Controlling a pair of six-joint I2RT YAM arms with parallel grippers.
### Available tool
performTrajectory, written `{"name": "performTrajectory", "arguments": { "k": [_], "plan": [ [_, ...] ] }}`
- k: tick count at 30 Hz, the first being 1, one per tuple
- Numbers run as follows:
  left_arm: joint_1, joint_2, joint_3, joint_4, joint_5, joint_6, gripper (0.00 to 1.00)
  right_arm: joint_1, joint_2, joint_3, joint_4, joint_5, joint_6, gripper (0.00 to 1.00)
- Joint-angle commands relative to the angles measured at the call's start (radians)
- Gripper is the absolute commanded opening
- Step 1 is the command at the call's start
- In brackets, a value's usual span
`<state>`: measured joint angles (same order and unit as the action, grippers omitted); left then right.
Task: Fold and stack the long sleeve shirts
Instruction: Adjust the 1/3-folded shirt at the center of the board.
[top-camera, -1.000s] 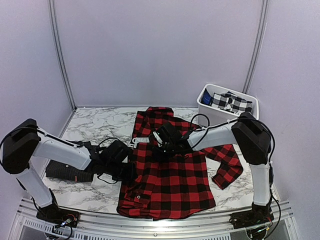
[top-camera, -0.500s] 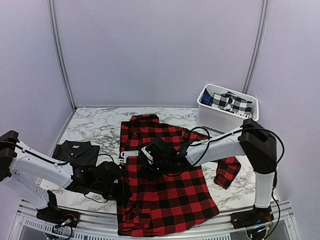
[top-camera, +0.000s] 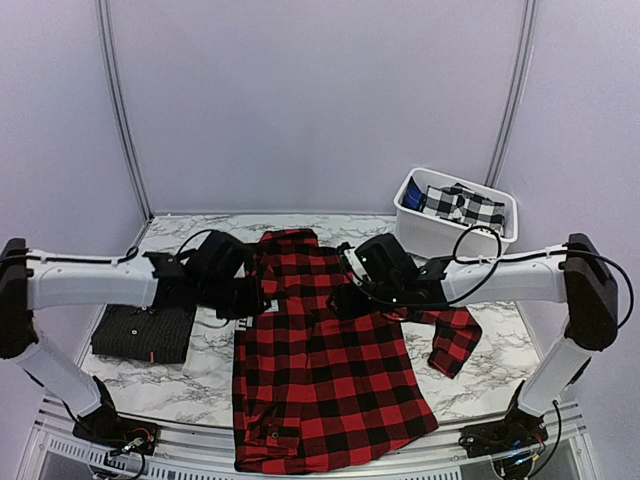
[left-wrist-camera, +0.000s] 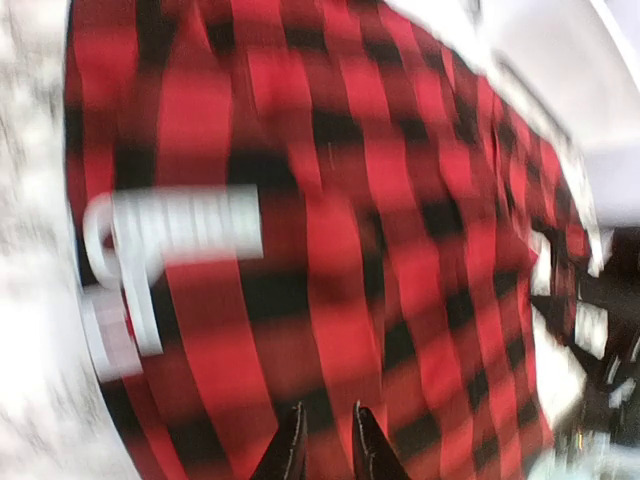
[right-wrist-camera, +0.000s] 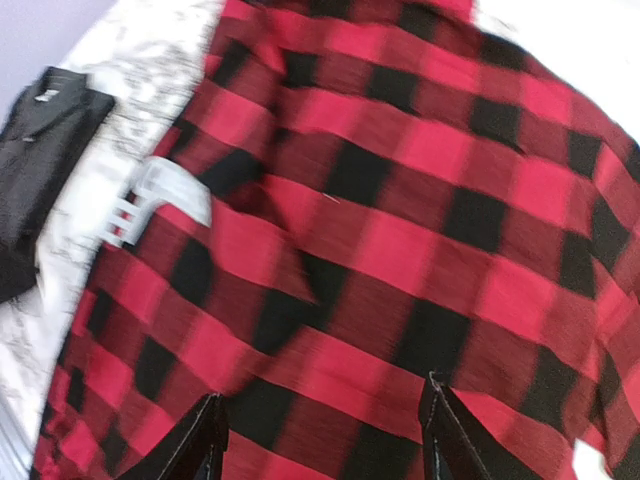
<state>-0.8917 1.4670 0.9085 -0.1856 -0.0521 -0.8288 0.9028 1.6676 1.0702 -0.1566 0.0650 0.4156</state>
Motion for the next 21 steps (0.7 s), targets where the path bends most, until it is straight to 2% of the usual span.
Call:
{"name": "performTrajectory", "arguments": {
  "k": [1, 7, 10, 14, 21],
  "plan": [
    [0.147, 0.210, 0.201, -0.035, -0.007, 0.188, 0.16, -0.040, -0.065, -0.091, -0.021, 0.025, 0.038, 0.61],
    [0.283, 0.494, 0.442, -0.030, 0.035, 0.255, 0.10, -0.057, -0.165, -0.195, -0.015, 0.032, 0.076, 0.61],
    [0.348, 0.591, 0.507, -0.034, 0.016, 0.266, 0.07, -0.061, -0.189, -0.230, -0.020, 0.036, 0.085, 0.61],
    [0.426, 0.747, 0.611, -0.064, 0.075, 0.281, 0.04, -0.063, -0.205, -0.270, -0.013, 0.020, 0.096, 0.61],
    [0.501, 0.839, 0.683, -0.087, 0.082, 0.263, 0.04, -0.063, -0.240, -0.338, -0.002, -0.010, 0.125, 0.62]
  ]
}}
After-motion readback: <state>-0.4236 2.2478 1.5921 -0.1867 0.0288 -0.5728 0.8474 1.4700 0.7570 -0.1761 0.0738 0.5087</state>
